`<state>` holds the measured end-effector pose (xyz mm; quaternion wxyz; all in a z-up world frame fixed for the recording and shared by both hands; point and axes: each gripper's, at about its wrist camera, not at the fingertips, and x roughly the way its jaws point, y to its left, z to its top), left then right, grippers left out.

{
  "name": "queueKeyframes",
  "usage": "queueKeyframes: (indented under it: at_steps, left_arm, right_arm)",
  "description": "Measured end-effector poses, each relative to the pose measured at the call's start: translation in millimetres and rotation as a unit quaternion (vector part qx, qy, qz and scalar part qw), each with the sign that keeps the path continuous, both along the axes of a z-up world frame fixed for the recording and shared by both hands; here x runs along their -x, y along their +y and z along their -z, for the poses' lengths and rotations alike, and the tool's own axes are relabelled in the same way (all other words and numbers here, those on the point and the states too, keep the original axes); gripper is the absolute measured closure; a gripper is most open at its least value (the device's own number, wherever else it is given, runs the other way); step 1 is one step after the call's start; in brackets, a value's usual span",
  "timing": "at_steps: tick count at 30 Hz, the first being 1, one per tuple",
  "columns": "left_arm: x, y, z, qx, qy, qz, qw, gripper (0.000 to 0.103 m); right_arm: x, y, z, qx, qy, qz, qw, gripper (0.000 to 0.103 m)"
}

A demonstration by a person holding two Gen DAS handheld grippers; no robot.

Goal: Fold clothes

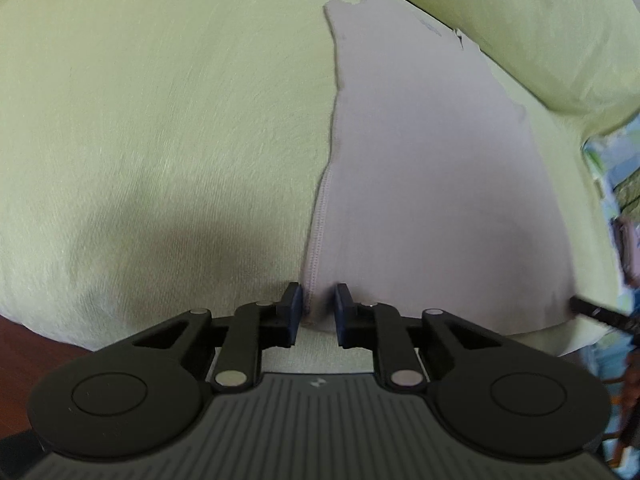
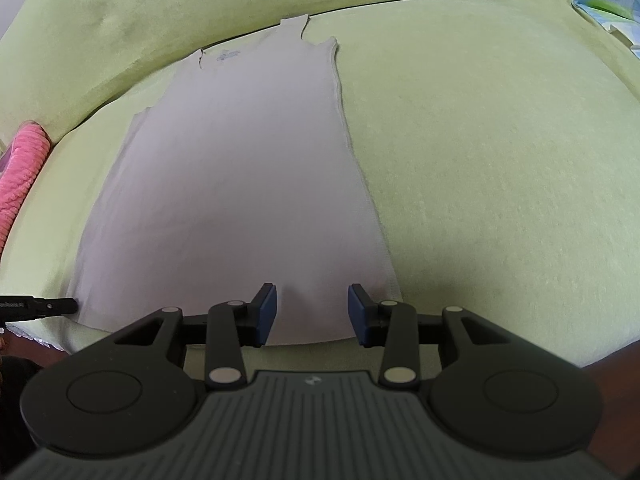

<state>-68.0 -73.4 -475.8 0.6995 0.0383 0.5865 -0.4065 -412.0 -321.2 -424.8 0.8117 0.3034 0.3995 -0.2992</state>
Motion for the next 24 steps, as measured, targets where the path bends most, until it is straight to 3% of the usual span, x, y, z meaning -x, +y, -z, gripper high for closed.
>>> queueKeyframes:
  at_steps: [1, 3, 4, 5, 10, 13, 14, 16, 20, 24]
  left_arm:
    - [-2.8, 0.5, 0.1, -0.005, 0.0, 0.001, 1.0, 0.093]
    - [-6.2, 0.5, -0.4, -0.018, -0.002, 0.005, 0.9998, 0.096]
    - [-5.3, -0.6, -0.9, -0.025, -0.005, 0.009, 0.9996, 0.098]
    - [-2.2, -1.8, -1.8, -0.036, -0.016, 0.017, 0.9991, 0.099]
    - [17.9, -12.4, -7.3, -0.084, -0.079, 0.053, 0.9919, 0.099]
    - [26.6, -11.4, -11.1, -0.105, -0.096, 0.06, 0.988, 0.103]
    - [30.0, -10.4, -15.1, -0.104, -0.1, 0.062, 0.9877, 0.103]
    - [35.7, -9.4, -28.6, -0.082, -0.102, 0.062, 0.9895, 0.103]
    - [40.5, -29.0, -55.9, -0.023, -0.111, 0.06, 0.9918, 0.103]
    - [36.1, -60.3, -53.9, -0.004, -0.12, 0.062, 0.9908, 0.102]
  right_arm:
    - [-0.7, 0.1, 3.1, -0.001, 0.009, -0.002, 1.0, 0.069]
    - [-2.3, -0.2, 11.4, 0.003, 0.033, -0.009, 0.999, 0.083]
    - [-2.2, -0.1, 13.1, 0.013, 0.044, -0.012, 0.999, 0.098]
    - [-1.8, 0.3, 14.0, 0.028, 0.057, -0.016, 0.998, 0.103]
    - [-0.6, -4.3, 14.2, 0.03, 0.074, -0.011, 0.997, 0.103]
    - [-5.0, 1.1, 10.9, 0.042, 0.086, -0.012, 0.995, 0.103]
    - [-5.8, 2.2, 8.1, 0.045, 0.088, -0.011, 0.995, 0.098]
    - [-7.3, 6.4, -3.3, 0.061, 0.068, -0.014, 0.996, 0.097]
    - [-32.5, 22.9, -21.8, 0.065, -0.002, -0.079, 0.995, 0.097]
    - [-66.1, 32.0, -9.0, 0.054, -0.023, -0.109, 0.992, 0.097]
